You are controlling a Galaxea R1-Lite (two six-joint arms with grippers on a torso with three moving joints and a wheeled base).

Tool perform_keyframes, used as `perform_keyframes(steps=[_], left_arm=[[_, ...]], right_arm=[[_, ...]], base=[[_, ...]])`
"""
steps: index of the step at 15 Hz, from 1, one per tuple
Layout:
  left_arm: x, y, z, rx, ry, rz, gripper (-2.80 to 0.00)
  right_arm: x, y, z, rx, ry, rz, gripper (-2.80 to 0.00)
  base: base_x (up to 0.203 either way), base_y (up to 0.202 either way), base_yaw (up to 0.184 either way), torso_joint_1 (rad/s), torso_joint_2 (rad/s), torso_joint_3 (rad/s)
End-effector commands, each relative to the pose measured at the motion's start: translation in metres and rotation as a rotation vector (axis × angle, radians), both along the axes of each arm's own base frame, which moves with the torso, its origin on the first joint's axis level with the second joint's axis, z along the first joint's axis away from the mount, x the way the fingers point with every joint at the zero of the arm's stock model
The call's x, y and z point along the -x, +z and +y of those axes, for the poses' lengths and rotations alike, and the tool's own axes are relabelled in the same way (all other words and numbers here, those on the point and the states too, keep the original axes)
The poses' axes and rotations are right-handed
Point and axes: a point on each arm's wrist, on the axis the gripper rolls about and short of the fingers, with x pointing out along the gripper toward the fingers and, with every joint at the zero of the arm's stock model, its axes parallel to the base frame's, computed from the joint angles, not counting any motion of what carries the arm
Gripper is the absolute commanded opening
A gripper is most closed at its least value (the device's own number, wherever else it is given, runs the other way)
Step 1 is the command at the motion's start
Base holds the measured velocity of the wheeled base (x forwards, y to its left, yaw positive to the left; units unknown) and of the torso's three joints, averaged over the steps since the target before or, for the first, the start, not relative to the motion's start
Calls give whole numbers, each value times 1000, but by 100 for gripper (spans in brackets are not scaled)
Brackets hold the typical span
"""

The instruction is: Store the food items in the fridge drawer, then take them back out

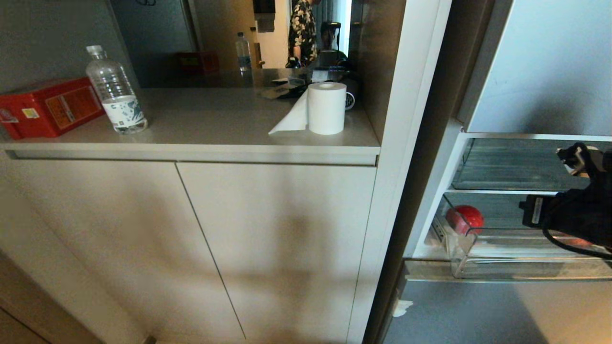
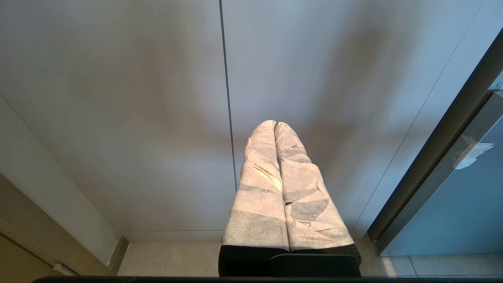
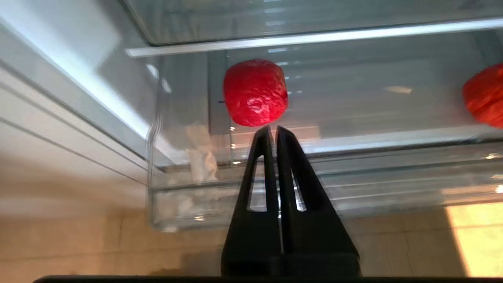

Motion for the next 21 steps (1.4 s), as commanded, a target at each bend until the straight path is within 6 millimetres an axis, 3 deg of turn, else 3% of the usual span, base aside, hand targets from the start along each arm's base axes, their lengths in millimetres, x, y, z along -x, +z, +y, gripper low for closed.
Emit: perform_keyframes(steps=[1,9,14,17,21], left_arm=[[0,0,0,0,0,3,-280],[0,0,0,0,0,3,-280],[0,0,0,0,0,3,-280],[0,0,0,0,0,3,-280],[0,0,0,0,0,3,-280]], right_arm=[[-13,-15,-3,-17,13,52,-280],[-28,-43,-17,-66,12,138,-280],[-36,-45,-19,-51,17,151,-280],[-10,-32,-22,-35,11,266,-280],[34,0,-29,-45,1,347,-280]], base=[[0,0,0,0,0,0],[0,0,0,0,0,0],[0,0,0,0,0,0],[0,0,0,0,0,0],[0,0,0,0,0,0]])
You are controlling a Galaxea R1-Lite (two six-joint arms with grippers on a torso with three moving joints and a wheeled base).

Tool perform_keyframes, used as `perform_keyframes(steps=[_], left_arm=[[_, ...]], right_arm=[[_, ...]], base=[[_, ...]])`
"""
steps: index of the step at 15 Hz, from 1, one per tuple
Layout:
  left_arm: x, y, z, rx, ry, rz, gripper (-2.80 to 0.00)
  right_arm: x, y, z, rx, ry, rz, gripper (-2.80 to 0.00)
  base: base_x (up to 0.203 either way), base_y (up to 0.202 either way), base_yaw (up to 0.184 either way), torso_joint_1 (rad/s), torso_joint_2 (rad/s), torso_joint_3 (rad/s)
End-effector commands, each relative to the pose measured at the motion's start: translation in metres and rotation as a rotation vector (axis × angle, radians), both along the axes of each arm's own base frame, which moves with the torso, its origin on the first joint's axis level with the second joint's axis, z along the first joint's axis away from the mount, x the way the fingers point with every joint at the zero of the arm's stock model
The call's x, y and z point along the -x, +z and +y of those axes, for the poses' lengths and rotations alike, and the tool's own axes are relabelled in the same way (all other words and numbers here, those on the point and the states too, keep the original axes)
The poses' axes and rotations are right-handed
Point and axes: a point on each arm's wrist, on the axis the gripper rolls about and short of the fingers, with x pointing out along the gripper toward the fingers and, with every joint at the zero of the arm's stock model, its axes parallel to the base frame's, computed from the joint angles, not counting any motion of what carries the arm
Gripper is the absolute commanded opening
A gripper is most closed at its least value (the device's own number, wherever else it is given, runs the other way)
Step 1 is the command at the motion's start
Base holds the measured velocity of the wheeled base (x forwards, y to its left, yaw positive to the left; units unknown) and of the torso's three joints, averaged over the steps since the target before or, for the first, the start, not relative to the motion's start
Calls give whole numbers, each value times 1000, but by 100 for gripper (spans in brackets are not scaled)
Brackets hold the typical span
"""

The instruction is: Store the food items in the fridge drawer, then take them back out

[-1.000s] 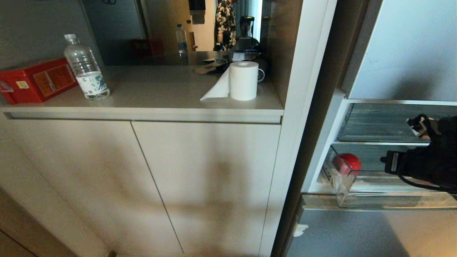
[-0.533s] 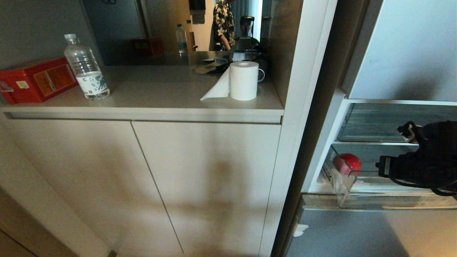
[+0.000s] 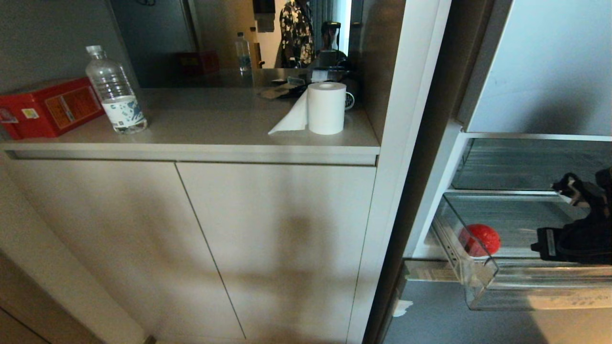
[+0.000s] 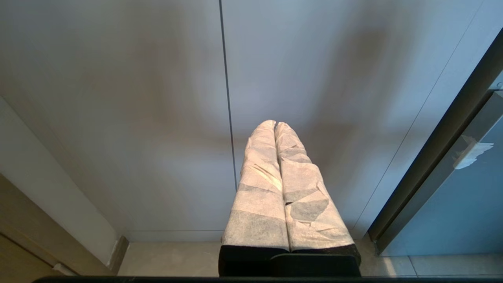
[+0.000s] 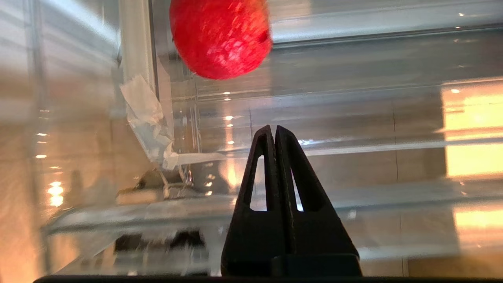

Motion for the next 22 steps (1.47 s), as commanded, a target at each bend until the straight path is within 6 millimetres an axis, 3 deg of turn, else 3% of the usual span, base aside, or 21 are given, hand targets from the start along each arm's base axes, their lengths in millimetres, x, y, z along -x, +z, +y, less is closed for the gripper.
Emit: perform_keyframes(steps=[1,5,8,13,15,19,20,22], left_arm=[[0,0,0,0,0,3,-280],[0,0,0,0,0,3,-280],[0,0,0,0,0,3,-280],[0,0,0,0,0,3,-280],[0,0,0,0,0,3,-280],[0,0,0,0,0,3,-280],[0,0,0,0,0,3,-280],[0,0,0,0,0,2,-280]], right_arm=[[20,17,-1,-7,-7,-8,-280],[41,6,4,-18,-5,26,-280],[44,-8,4,-36,-7,78,-280],[70,-6,9,-27,-9,50,-280],[65,-2,8,-24,-8,37,-280],[26,-6,2,-52,-18,76,-280],[19,-8,1,-57,-18,81,0],[9,-6,1,-95,19,66,0]], base=[[0,0,0,0,0,0],[0,0,0,0,0,0],[0,0,0,0,0,0],[0,0,0,0,0,0],[0,0,0,0,0,0],[0,0,0,0,0,0],[0,0,0,0,0,0],[0,0,0,0,0,0]])
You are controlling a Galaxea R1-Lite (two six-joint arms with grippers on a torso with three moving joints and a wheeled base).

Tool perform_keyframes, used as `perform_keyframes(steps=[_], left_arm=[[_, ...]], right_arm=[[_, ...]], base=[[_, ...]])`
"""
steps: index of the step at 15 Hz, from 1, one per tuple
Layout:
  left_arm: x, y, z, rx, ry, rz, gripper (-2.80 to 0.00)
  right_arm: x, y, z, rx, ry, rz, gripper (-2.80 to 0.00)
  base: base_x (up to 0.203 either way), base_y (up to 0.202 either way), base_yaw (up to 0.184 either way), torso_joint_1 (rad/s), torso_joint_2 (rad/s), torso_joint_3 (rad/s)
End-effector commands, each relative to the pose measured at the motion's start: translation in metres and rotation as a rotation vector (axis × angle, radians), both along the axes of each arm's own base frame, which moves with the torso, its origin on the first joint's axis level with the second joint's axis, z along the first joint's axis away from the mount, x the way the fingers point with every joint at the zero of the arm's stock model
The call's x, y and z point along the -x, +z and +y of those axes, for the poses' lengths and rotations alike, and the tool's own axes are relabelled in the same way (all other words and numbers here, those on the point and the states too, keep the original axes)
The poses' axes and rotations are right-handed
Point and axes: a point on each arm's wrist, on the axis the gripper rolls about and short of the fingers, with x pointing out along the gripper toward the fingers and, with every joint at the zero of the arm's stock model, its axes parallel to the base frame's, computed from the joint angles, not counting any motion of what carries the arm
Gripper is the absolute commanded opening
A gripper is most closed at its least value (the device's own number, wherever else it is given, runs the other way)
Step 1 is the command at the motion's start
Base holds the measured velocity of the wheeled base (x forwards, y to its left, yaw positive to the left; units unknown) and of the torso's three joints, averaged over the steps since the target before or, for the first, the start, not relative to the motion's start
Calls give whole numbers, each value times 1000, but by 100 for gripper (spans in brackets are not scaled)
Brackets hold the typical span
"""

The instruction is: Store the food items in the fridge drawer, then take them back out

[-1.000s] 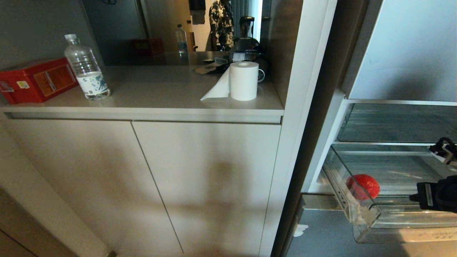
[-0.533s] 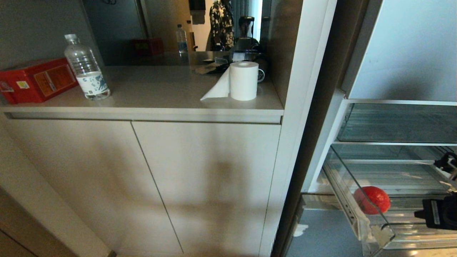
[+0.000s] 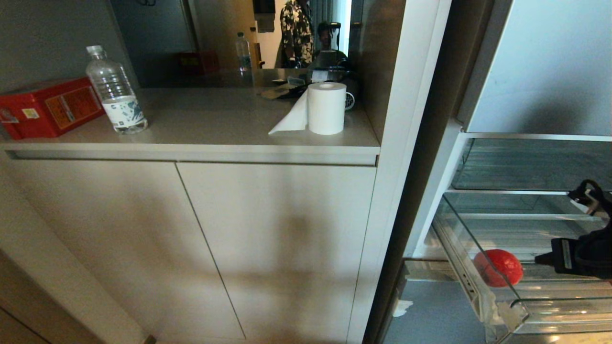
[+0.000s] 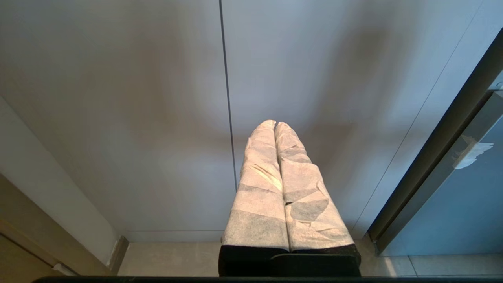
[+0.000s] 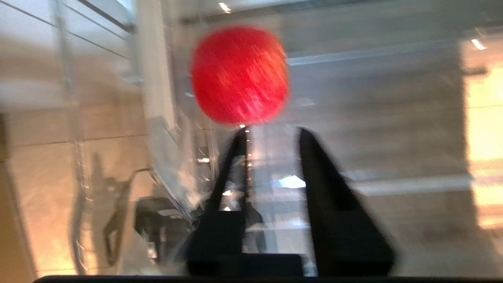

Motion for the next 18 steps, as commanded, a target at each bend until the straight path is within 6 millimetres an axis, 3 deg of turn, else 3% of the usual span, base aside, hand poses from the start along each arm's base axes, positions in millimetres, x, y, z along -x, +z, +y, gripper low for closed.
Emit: perform_keyframes(steps=[1,6,10,18], left_arm=[[0,0,0,0,0,2,-280],[0,0,0,0,0,3,-280],[0,0,0,0,0,3,-280],[0,0,0,0,0,3,-280]], right_arm=[[-16,-10,-2,-38,28,36,0],[-40,-21,0,-49,49,76,0],[-71,-40,-4,-85,25,123,0],[-85,-62,-6,-90,30,182,0]], base=[[0,0,0,0,0,0],[0,0,0,0,0,0],[0,0,0,0,0,0],[0,0,0,0,0,0]])
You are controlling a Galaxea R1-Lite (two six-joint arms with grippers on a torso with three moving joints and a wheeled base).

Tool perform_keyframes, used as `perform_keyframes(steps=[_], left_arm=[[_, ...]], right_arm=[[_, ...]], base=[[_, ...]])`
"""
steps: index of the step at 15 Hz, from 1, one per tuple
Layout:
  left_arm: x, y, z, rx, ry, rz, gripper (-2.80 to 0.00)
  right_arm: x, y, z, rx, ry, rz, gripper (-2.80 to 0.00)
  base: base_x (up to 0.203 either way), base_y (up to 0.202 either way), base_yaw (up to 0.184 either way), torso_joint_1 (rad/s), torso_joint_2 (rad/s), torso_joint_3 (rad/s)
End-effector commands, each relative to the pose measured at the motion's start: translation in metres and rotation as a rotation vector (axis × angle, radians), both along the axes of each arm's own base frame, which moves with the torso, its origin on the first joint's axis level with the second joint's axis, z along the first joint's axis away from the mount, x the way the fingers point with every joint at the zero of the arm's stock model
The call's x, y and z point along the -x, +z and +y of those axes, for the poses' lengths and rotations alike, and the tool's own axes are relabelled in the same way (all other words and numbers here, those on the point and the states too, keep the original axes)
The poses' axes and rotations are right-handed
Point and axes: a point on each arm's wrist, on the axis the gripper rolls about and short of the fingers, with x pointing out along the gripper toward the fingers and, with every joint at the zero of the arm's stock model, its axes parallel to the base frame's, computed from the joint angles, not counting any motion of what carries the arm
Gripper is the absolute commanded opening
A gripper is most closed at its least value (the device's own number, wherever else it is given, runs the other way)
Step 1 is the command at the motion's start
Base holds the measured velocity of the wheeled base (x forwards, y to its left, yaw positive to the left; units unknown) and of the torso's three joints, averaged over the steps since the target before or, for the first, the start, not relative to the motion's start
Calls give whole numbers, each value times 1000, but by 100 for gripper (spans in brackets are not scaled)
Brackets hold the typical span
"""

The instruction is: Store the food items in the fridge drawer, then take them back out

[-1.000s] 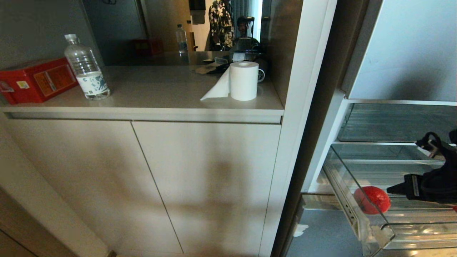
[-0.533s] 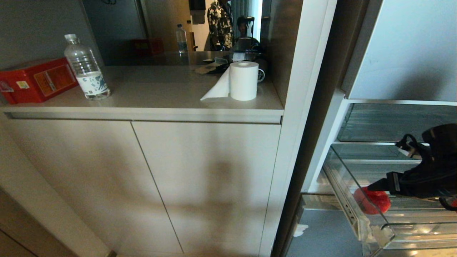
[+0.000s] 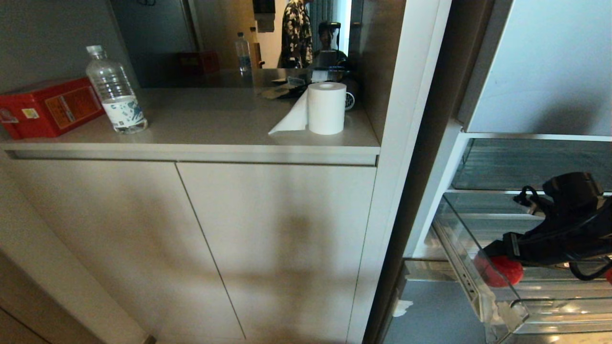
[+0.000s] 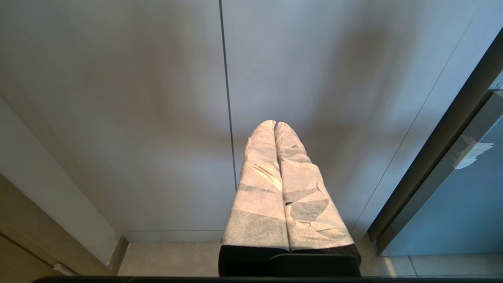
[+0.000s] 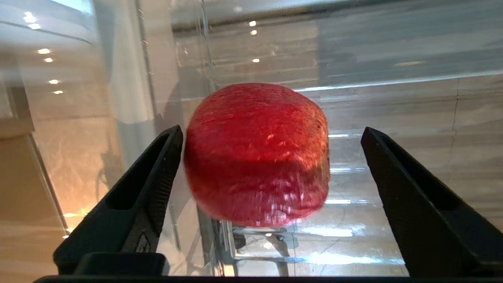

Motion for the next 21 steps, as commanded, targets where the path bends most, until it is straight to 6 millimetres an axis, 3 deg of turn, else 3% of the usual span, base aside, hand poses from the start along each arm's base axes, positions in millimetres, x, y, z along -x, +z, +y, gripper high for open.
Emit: perform_keyframes(steps=[1,7,8,12,15,18,21], left_arm=[[0,0,0,0,0,3,-280],[0,0,0,0,0,3,-280],[0,0,0,0,0,1,-280],[0,0,0,0,0,3,-280],[0,0,0,0,0,3,-280],[0,0,0,0,0,3,-280],[0,0,0,0,0,1,-280]], right_arm=[[-6,-15,-1,-10,0,45,0],[-9,-23,0,-12,3,68,0],[-9,-23,0,-12,3,74,-280],[-5,-20,1,-13,2,66,-280],[6,-1,3,-8,-2,13,-280],[33,31,7,5,-3,-89,-280],[73,62,14,23,-3,-204,-280]], base=[[0,0,0,0,0,0],[0,0,0,0,0,0],[0,0,0,0,0,0],[0,0,0,0,0,0],[0,0,0,0,0,0],[0,0,0,0,0,0],[0,0,0,0,0,0]])
